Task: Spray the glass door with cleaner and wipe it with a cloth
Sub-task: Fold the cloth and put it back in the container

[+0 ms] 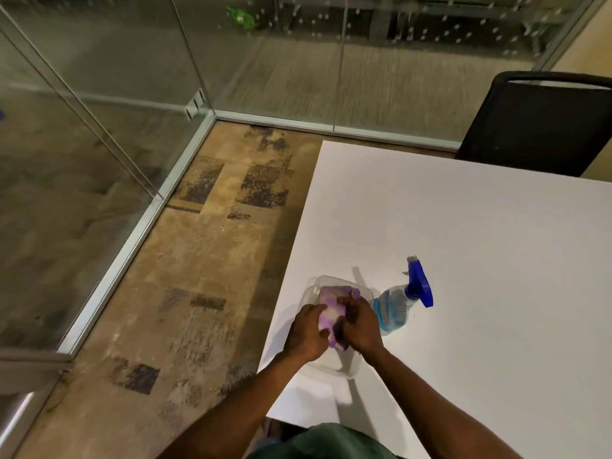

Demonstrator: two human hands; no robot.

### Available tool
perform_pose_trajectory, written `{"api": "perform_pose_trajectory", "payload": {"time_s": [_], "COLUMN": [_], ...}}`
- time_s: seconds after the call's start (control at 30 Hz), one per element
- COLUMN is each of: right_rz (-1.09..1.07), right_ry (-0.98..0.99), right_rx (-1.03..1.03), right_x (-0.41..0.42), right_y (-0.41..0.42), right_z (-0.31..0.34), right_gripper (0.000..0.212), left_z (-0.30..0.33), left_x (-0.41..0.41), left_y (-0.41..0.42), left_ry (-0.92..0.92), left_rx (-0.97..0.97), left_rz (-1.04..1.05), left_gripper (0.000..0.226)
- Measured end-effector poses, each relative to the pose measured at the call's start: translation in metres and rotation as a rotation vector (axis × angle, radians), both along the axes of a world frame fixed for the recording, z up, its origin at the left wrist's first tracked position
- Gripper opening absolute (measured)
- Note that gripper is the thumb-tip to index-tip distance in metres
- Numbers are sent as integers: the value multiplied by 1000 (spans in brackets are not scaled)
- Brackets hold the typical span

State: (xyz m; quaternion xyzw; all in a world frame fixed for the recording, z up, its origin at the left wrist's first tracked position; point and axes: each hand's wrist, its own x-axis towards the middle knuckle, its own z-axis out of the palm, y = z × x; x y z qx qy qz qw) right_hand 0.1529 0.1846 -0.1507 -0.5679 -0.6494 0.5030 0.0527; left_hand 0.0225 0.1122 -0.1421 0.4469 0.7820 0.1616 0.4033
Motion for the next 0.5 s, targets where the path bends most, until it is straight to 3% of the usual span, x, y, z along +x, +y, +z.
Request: {"api": "perform_pose_trajectory", "payload": {"time_s": [0.1,0.33,0.43,0.5], "right_rz": [79,329,476,562], "right_ry": [-51,-159,-195,-230], "right_rx": [139,154,166,222], "right_x": [-3,-12,-14,-16], "right_y": [1,16,24,31], "right_z": [3,2,-2,-5], "right_gripper": [46,52,71,69], "left_z": [-5,-10,-14,-16], "left_x": [7,15,19,23], "left_y": [-1,4,3,2], "left_ry": [-2,-41,-82,-108], "left_rx": [-49,-86,-109,-127], "left_rz": [-17,-30,-37,-42], "left_gripper": [61,66,63,59]}}
